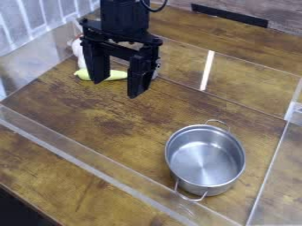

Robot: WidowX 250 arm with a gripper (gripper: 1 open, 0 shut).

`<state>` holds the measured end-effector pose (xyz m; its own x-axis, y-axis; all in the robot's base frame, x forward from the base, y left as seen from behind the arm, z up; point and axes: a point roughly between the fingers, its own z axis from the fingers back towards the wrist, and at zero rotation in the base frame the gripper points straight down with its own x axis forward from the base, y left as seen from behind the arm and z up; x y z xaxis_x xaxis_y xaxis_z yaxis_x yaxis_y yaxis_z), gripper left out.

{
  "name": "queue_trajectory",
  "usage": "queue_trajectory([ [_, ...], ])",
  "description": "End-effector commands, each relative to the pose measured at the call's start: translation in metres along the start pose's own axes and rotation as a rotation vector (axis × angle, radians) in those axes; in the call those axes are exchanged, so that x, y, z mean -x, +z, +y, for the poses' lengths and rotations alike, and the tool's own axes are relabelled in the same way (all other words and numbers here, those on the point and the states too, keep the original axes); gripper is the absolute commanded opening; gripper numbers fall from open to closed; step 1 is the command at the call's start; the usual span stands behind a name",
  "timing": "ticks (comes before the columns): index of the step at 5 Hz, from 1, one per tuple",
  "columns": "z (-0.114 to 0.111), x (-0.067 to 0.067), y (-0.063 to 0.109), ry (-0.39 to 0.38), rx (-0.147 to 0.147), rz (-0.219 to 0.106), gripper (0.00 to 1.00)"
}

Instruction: Remove the mushroom from the silver pot and put it on the table

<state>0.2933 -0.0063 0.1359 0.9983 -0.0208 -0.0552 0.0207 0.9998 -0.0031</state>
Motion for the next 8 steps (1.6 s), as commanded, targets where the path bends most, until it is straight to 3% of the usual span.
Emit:
queue_trajectory([
  [1,-0.005,-0.007,-0.008,-0.060,-0.001,0.015,1.00],
  [2,-0.034,-0.016,-0.006,-0.044,0.000,0.011,1.00],
  [3,-0.068,-0.022,-0.012,-0.154,-0.013,-0.005,1.00],
  [4,-0.089,-0.026,-0.016,-0.209,-0.025,-0.032,1.00],
  [5,-0.097,-0.027,-0.024,-0.260,-0.040,-0.034,1.00],
  [8,-0.068,-0.040,-0.047,-0.233,-0.083,-0.021,1.00],
])
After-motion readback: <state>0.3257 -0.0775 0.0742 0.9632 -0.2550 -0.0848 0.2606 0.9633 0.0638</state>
